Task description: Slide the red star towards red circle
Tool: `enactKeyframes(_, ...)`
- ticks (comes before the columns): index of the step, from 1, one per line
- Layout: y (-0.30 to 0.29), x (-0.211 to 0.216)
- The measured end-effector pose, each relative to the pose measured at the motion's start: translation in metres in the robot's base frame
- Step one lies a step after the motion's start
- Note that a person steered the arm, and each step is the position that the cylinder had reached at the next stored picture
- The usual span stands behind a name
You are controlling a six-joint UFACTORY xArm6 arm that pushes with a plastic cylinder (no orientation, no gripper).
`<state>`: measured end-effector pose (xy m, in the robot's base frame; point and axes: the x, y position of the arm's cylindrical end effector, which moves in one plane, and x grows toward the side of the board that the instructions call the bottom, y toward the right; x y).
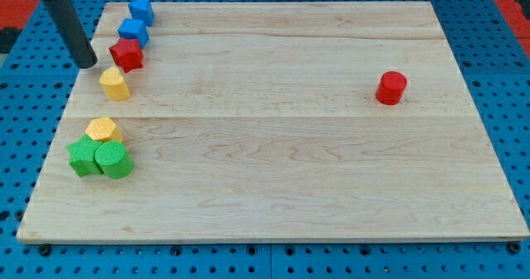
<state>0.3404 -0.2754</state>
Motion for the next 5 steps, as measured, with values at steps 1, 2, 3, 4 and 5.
enactKeyframes(1,-0.005,0.0)
enactKeyframes(2,-0.012,-0.011)
enactKeyframes(3,-0.012,-0.018)
enactKeyframes(4,0.079,0.01)
enactKeyframes(5,0.167,0.026)
